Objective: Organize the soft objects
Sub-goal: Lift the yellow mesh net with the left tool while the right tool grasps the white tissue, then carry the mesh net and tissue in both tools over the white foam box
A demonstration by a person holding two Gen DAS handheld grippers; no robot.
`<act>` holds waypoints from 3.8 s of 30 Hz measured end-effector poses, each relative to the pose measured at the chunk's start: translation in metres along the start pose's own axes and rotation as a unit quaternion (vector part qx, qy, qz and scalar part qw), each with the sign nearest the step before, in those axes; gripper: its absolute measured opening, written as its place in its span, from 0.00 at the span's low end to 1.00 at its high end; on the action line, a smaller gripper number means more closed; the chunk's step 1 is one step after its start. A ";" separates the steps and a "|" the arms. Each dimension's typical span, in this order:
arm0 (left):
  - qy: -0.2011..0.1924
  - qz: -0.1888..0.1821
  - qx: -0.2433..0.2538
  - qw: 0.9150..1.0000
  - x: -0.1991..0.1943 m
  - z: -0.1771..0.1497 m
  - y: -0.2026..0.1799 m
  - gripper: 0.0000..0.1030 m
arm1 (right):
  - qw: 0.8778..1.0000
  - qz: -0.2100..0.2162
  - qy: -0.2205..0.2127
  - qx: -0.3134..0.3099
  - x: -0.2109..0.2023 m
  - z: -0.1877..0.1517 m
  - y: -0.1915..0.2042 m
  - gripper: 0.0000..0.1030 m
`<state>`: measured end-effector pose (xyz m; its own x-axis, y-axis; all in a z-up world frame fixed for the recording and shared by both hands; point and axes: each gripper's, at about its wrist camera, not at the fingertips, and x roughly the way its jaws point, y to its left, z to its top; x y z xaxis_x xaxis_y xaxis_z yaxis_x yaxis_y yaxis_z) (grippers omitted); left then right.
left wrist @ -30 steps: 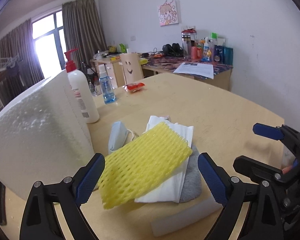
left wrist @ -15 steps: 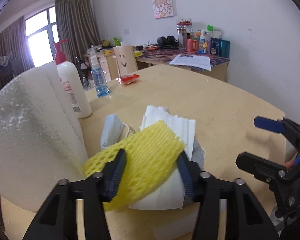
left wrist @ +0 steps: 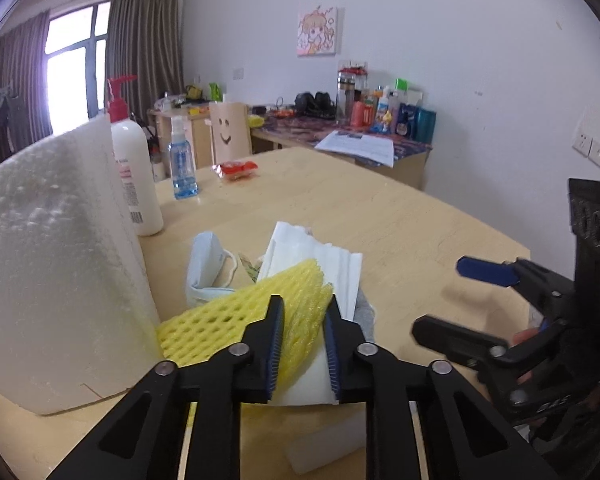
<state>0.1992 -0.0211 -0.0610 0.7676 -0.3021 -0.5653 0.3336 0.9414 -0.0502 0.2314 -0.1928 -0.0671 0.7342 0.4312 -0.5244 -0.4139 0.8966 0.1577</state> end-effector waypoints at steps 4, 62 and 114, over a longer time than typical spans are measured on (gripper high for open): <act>-0.020 -0.004 0.002 1.000 -0.010 -0.004 -0.001 0.15 | 1.000 0.005 0.010 -0.006 0.004 0.000 0.008 1.00; -0.095 0.044 -0.042 0.994 -0.092 -0.029 0.047 0.12 | 0.999 0.005 0.025 -0.038 0.002 0.035 0.074 0.22; -0.179 0.210 -0.045 0.960 -0.236 -0.059 0.013 0.12 | 0.981 0.119 -0.090 -0.121 -0.090 0.018 0.131 0.22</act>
<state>-0.0104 0.0711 0.0235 0.9686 0.0904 -0.2318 -0.0831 0.9957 0.0411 0.1207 -0.1122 0.0165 0.6760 0.6554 -0.3368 -0.6845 0.7278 0.0426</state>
